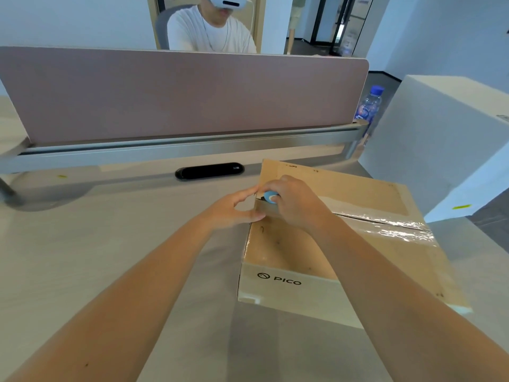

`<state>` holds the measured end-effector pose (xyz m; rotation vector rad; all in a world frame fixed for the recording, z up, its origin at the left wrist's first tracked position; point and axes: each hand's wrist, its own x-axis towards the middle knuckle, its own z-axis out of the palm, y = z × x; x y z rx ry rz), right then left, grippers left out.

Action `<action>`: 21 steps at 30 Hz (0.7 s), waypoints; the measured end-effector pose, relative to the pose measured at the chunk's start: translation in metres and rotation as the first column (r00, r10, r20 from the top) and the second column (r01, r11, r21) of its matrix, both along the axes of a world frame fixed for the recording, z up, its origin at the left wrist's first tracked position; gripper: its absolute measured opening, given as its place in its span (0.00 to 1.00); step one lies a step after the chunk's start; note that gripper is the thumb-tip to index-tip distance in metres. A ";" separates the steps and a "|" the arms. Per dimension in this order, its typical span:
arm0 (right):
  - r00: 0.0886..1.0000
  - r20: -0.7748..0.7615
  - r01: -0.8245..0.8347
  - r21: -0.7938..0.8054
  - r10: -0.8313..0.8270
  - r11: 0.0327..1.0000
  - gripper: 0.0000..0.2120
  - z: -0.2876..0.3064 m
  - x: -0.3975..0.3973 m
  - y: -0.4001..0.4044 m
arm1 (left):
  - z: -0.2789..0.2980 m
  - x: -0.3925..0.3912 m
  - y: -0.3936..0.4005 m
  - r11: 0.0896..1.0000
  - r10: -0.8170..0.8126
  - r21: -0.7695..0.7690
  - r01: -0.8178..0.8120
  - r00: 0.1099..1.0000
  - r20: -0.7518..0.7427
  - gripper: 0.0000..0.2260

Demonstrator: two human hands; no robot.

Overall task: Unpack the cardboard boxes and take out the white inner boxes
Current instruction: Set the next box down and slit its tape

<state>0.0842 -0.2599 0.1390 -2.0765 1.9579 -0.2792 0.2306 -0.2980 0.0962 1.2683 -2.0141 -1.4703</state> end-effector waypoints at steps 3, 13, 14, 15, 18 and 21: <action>0.999 -0.044 0.004 -0.003 -0.005 1.000 0.16 0.000 -0.005 0.002 | 0.001 0.001 0.001 1.000 0.018 0.023 -0.018 1.000 -0.001 0.30; 0.995 -0.077 0.066 -0.011 -0.067 0.998 0.16 0.003 -0.024 0.019 | 0.005 -0.002 0.008 0.999 0.029 0.038 -0.029 1.000 0.002 0.30; 0.995 -0.069 0.077 -0.013 -0.078 0.997 0.16 0.003 -0.028 0.022 | 0.004 -0.002 0.008 0.999 0.036 0.034 -0.036 0.999 -0.004 0.29; 0.994 -0.058 0.088 -0.020 -0.089 0.996 0.16 0.002 -0.032 0.026 | 0.003 -0.002 0.008 0.999 0.043 0.028 -0.042 0.999 -0.007 0.29; 0.992 -0.041 0.114 -0.036 -0.116 0.993 0.18 -0.002 -0.043 0.036 | 0.002 -0.001 0.009 0.999 0.054 -0.005 -0.054 0.999 -0.006 0.29; 0.989 -0.019 0.145 -0.054 -0.146 0.988 0.19 -0.005 -0.055 0.044 | 0.006 -0.003 0.010 0.994 0.073 -0.083 -0.071 0.997 0.022 0.29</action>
